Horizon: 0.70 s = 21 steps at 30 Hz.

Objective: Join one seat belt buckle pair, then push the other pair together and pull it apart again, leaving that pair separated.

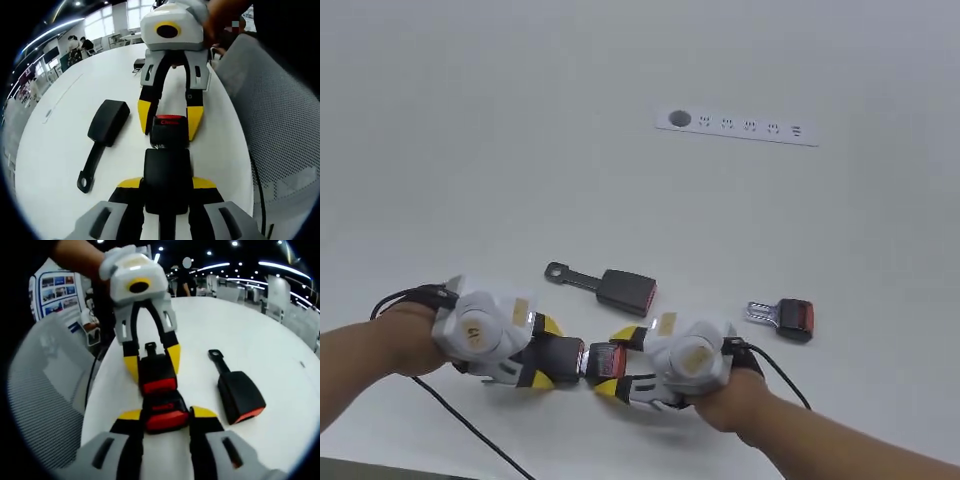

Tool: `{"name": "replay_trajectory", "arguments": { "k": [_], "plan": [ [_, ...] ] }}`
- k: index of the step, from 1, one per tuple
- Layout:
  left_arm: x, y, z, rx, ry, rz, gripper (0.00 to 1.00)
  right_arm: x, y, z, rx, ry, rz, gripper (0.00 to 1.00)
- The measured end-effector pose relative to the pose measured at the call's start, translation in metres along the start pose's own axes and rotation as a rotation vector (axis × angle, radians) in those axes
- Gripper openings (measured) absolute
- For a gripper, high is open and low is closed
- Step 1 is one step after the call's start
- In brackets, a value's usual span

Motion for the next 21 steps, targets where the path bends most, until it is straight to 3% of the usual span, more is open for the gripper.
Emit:
{"name": "replay_trajectory", "arguments": {
  "k": [12, 21],
  "plan": [
    [0.0001, -0.0011, -0.0012, -0.006, 0.004, 0.003, 0.35, -0.0001, -0.0007, -0.0015, -0.007, -0.009, 0.012, 0.35],
    [-0.0003, -0.0005, 0.0042, -0.011, 0.058, -0.002, 0.35, -0.0022, -0.0045, 0.0026, 0.0, 0.012, 0.022, 0.35]
  ]
}}
Point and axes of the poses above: the centre of the closed fingertips' face, and the gripper's own axes: x roughly forward along the fingers, y roughly to its right, z roughly out of its underside, the point moved 8 cm from there along -x, roughly backward along the fingers, and after that the axes turned 8 degrees about -y, right-handed, at the moved point
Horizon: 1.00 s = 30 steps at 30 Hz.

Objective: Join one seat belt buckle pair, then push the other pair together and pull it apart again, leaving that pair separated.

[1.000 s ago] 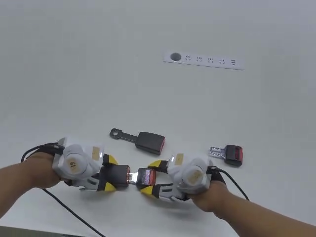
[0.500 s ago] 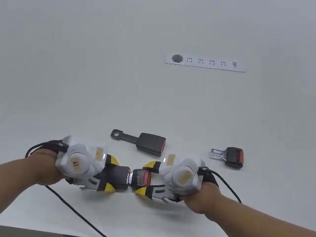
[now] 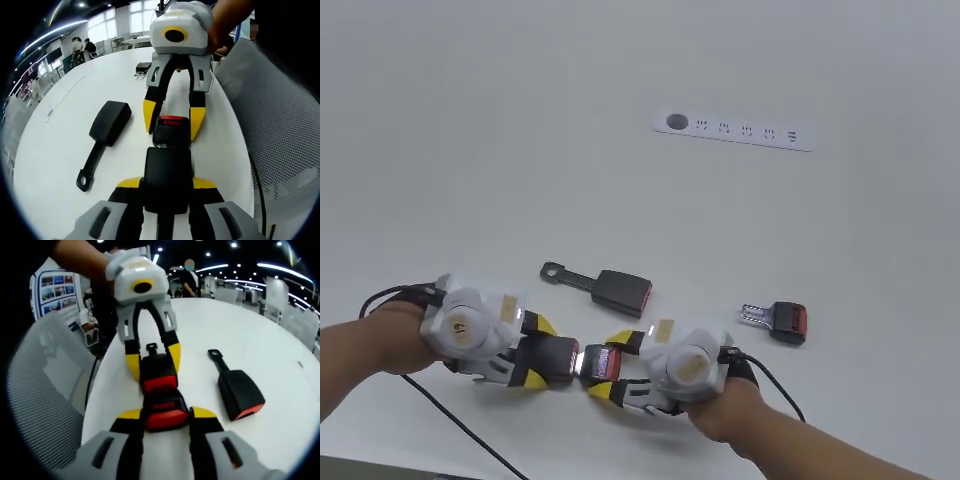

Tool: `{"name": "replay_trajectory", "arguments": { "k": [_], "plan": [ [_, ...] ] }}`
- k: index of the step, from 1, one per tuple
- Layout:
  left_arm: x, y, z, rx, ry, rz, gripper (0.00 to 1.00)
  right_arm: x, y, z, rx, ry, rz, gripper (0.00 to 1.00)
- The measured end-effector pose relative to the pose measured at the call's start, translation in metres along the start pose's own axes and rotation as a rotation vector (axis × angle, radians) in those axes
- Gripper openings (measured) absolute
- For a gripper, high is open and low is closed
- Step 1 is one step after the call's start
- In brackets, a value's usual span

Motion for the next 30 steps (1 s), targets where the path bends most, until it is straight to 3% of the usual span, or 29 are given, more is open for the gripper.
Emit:
{"name": "replay_trajectory", "arguments": {
  "k": [12, 30],
  "plan": [
    [-0.0017, 0.0024, 0.001, -0.021, 0.076, 0.006, 0.35, -0.0017, 0.0003, 0.0032, -0.023, 0.029, -0.002, 0.34],
    [-0.0026, 0.0023, 0.0026, -0.021, 0.136, 0.015, 0.35, -0.0029, 0.0002, 0.0067, -0.046, 0.061, 0.009, 0.34]
  ]
}}
Point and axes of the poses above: the centre of the closed fingertips' face, and the gripper's own axes: x roughly forward along the fingers, y roughly to its right, z roughly out of its underside, the point moved 8 cm from there along -x, roughly backward along the fingers, and after that the axes turned 8 degrees about -y, right-handed, at the moved point
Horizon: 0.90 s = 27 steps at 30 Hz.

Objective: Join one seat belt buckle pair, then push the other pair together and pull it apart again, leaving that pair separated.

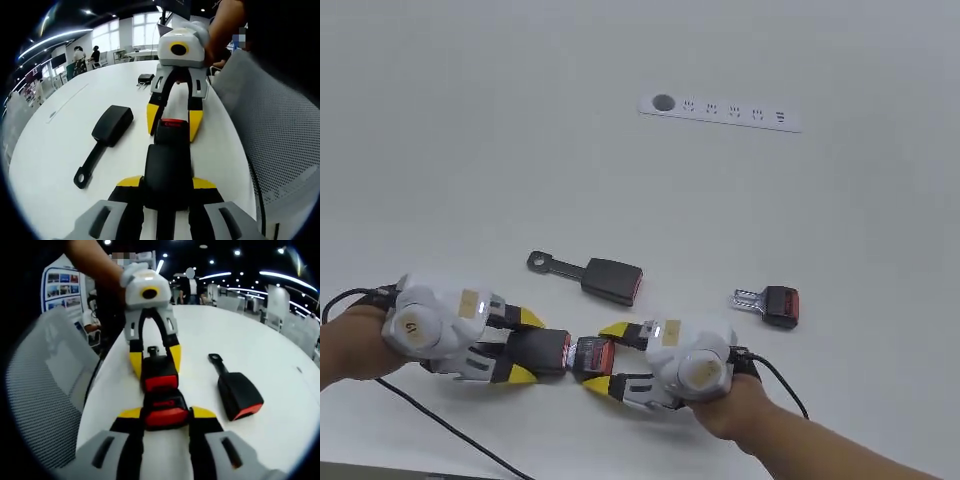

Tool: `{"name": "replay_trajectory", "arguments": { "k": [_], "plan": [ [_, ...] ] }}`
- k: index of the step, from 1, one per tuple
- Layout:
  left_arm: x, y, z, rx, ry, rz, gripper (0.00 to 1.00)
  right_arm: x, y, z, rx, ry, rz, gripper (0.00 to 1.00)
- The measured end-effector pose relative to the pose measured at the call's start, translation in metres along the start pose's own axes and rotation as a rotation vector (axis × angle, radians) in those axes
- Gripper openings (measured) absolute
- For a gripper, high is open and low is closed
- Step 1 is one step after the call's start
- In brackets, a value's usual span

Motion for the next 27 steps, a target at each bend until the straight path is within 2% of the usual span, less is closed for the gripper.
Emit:
{"name": "replay_trajectory", "arguments": {
  "k": [17, 23, 27],
  "plan": [
    [-0.0009, 0.0016, -0.0007, -0.016, 0.032, 0.007, 0.35, -0.0004, -0.0008, 0.0022, 0.021, 0.014, 0.003, 0.34],
    [-0.0013, 0.0022, -0.001, -0.026, 0.033, 0.004, 0.35, 0.0001, -0.0005, 0.0011, 0.017, 0.008, 0.003, 0.35],
    [-0.0011, 0.0025, -0.0031, -0.021, 0.018, -0.001, 0.36, 0.0001, -0.0007, -0.001, 0.016, 0.002, 0.004, 0.36]
  ]
}}
Point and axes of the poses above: the centre of the closed fingertips' face, and the gripper's own axes: x roughly forward along the fingers, y roughly to its right, z roughly out of its underside, the point moved 8 cm from there along -x, roughly backward along the fingers, and after that the axes turned 8 degrees about -y, right-handed, at the moved point
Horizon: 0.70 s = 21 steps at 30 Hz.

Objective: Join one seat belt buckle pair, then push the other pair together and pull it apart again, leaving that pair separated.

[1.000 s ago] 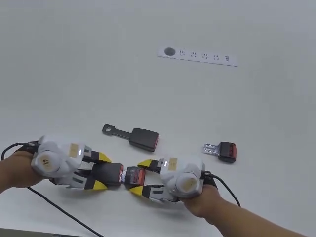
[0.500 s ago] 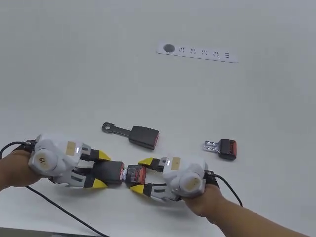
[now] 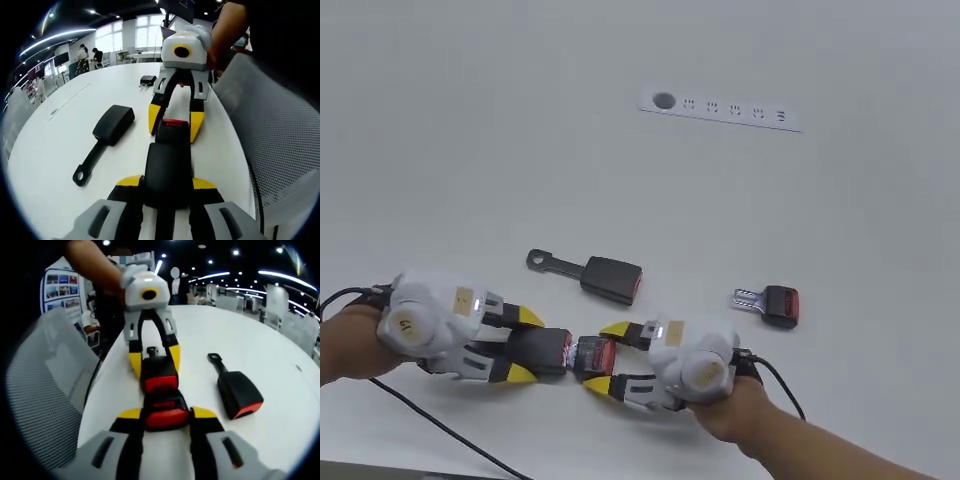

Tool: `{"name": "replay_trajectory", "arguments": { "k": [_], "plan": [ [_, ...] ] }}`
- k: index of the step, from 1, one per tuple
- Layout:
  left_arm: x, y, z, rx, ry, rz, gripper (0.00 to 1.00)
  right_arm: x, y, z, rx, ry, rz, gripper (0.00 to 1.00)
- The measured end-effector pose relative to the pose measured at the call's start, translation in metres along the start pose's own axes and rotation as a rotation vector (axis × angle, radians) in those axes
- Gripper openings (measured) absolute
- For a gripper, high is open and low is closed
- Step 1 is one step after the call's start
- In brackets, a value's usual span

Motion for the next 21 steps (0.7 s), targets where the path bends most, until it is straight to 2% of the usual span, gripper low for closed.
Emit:
{"name": "replay_trajectory", "arguments": {
  "k": [2, 8, 9, 10, 11, 12, 13, 16, 19, 21],
  "plan": [
    [0.0, 0.0, -0.002, 0.006, -0.016, -0.002, 0.36, 0.0, -0.001, -0.001, -0.021, -0.008, 0.01, 0.36],
    [0.001, -0.001, 0.0, -0.01, -0.049, -0.012, 0.37, 0.0, -0.002, -0.003, -0.011, -0.019, 0.022, 0.37],
    [0.001, -0.001, 0.001, -0.014, -0.055, -0.016, 0.39, 0.0, -0.002, -0.004, -0.011, -0.022, 0.022, 0.37],
    [0.002, -0.006, 0.001, -0.028, -0.056, -0.043, 0.41, -0.001, -0.002, -0.003, -0.016, -0.037, 0.028, 0.37],
    [0.001, -0.006, 0.003, -0.072, -0.065, -0.061, 0.44, -0.001, -0.002, -0.002, -0.003, -0.047, 0.031, 0.38],
    [0.001, -0.005, 0.002, -0.071, -0.072, -0.058, 0.49, -0.002, -0.003, -0.003, 0.013, -0.037, 0.03, 0.39],
    [0.0, -0.004, 0.002, -0.067, -0.089, -0.066, 0.53, -0.005, -0.003, -0.005, 0.039, -0.008, 0.029, 0.42],
    [-0.005, -0.002, 0.0, -0.071, -0.11, -0.047, 0.58, -0.011, 0.0, -0.011, 0.055, 0.025, 0.065, 0.64],
    [-0.011, -0.003, -0.009, -0.088, -0.085, -0.067, 0.7, -0.018, 0.006, -0.016, 0.082, 0.064, 0.085, 0.75],
    [-0.015, -0.005, -0.017, -0.088, -0.061, -0.086, 0.75, -0.023, 0.008, -0.016, 0.077, 0.058, 0.096, 0.78]
  ]
}}
Point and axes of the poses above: the centre of the closed fingertips' face, and the gripper's own axes: x roughly forward along the fingers, y roughly to its right, z roughly out of its underside, the point moved 8 cm from there along -x, roughly backward along the fingers, and after that the axes turned 8 degrees about -y, right-handed, at the moved point
